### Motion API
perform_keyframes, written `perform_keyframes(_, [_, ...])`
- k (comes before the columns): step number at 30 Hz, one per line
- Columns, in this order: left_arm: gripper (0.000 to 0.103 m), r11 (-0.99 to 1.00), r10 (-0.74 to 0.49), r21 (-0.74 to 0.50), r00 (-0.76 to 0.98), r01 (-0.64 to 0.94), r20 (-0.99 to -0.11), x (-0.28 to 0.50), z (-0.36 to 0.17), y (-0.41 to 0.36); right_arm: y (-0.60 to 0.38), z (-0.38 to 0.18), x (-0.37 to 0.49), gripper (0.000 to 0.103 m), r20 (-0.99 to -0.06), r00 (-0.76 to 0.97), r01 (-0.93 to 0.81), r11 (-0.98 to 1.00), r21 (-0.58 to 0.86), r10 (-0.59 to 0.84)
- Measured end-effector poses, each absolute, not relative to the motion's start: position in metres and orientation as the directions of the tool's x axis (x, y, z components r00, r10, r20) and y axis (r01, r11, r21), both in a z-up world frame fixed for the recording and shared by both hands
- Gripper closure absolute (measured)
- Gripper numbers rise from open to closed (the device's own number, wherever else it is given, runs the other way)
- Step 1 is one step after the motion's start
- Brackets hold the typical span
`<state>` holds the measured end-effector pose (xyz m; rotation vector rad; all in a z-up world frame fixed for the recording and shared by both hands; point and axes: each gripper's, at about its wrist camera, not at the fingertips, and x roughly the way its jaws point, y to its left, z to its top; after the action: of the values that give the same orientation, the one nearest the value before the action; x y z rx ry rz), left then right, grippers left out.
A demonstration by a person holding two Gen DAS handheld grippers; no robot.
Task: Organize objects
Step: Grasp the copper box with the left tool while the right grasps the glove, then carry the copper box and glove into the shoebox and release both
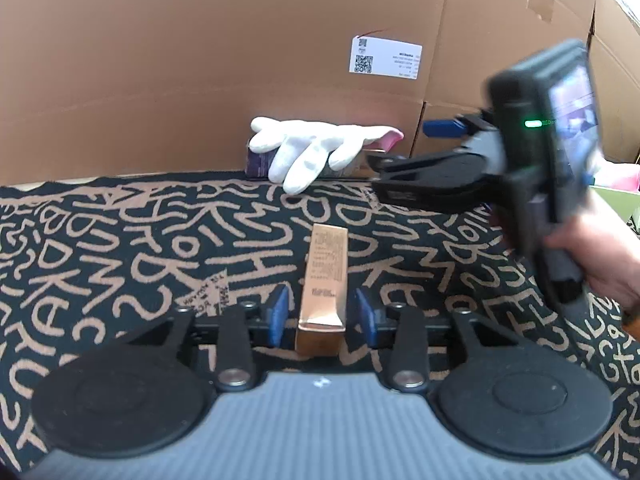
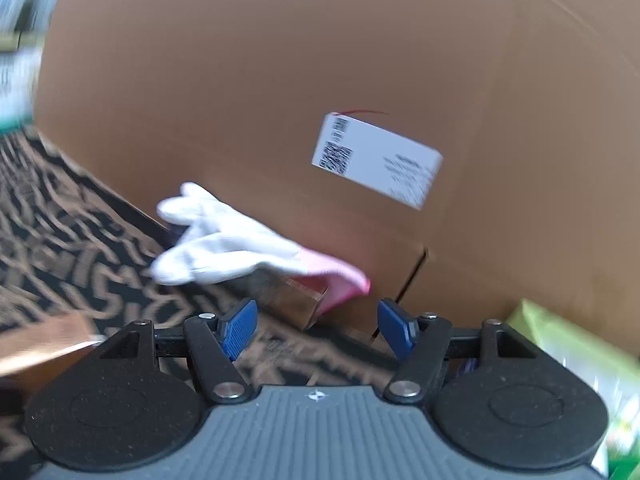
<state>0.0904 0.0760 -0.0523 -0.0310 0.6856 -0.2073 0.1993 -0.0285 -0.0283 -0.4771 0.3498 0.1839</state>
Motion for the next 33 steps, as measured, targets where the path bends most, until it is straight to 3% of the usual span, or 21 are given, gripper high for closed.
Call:
perform_keyframes(5, [0.065, 0.978, -0.202, -0.098, 0.746, 0.182, -0.634, 0.098, -0.057, 0.074, -0.016, -0.027, 0.218, 0.037, -0.341, 0.932, -0.275, 0.855, -0.440, 0.124])
perform_keyframes(6, [0.066, 0.979, -0.200, -0.096, 0.745, 0.180, -0.637, 0.099, -0.058, 0.074, -0.015, -0.026, 0.222, 0.047, -0.355, 0.925, -0.291, 0.852, -0.435, 0.135])
perform_keyframes(7, [0.068, 0.979, -0.200, -0.096, 0.741, 0.181, -0.641, 0.100, -0.059, 0.074, -0.016, -0.025, 0.224, 0.085, -0.385, 0.910, -0.316, 0.855, -0.412, 0.151])
perform_keyframes(8, [0.077, 0.978, -0.204, -0.101, 0.738, 0.183, -0.643, 0.100, -0.059, 0.075, -0.019, -0.022, 0.223, 0.099, -0.396, 0.903, -0.326, 0.868, -0.374, 0.168])
perform_keyframes(14, [0.079, 0.973, -0.225, -0.104, 0.726, 0.208, -0.650, 0.094, -0.059, 0.069, -0.060, 0.008, 0.179, 0.099, -0.367, 0.889, -0.348, 0.924, -0.157, 0.273])
perform_keyframes(18, [0.079, 0.965, -0.246, -0.095, 0.716, 0.245, -0.653, 0.079, -0.057, 0.061, -0.090, 0.024, 0.123, 0.099, -0.342, 0.892, -0.358, 0.924, -0.136, 0.296])
perform_keyframes(22, [0.079, 0.955, -0.278, -0.107, 0.702, 0.278, -0.655, 0.067, -0.055, 0.057, -0.118, 0.017, 0.070, 0.099, -0.420, 0.839, -0.411, 0.909, -0.074, 0.345])
perform_keyframes(27, [0.073, 0.960, -0.241, -0.054, 0.719, 0.273, -0.652, 0.057, -0.053, 0.053, -0.124, -0.003, 0.035, 0.095, -0.549, 0.706, -0.523, 0.852, 0.022, 0.447])
perform_keyframes(28, [0.069, 0.962, -0.236, -0.050, 0.722, 0.269, -0.651, 0.057, -0.052, 0.053, -0.123, -0.004, 0.038, 0.085, -0.548, 0.700, -0.532, 0.846, 0.029, 0.458])
perform_keyframes(29, [0.067, 0.963, -0.232, -0.048, 0.723, 0.266, -0.650, 0.058, -0.051, 0.053, -0.124, -0.004, 0.038, 0.065, -0.536, 0.712, -0.525, 0.851, 0.023, 0.454])
perform_keyframes(30, [0.067, 0.963, -0.231, -0.046, 0.726, 0.266, -0.648, 0.058, -0.050, 0.052, -0.124, -0.003, 0.037, 0.053, -0.518, 0.737, -0.501, 0.866, 0.012, 0.434])
perform_keyframes(31, [0.066, 0.963, -0.229, -0.043, 0.728, 0.265, -0.646, 0.058, -0.049, 0.053, -0.126, -0.001, 0.035, 0.034, -0.496, 0.765, -0.472, 0.882, 0.001, 0.410])
perform_keyframes(33, [0.065, 0.964, -0.224, -0.036, 0.728, 0.265, -0.648, 0.060, -0.049, 0.052, -0.125, 0.000, 0.045, 0.031, -0.473, 0.783, -0.457, 0.890, 0.004, 0.404])
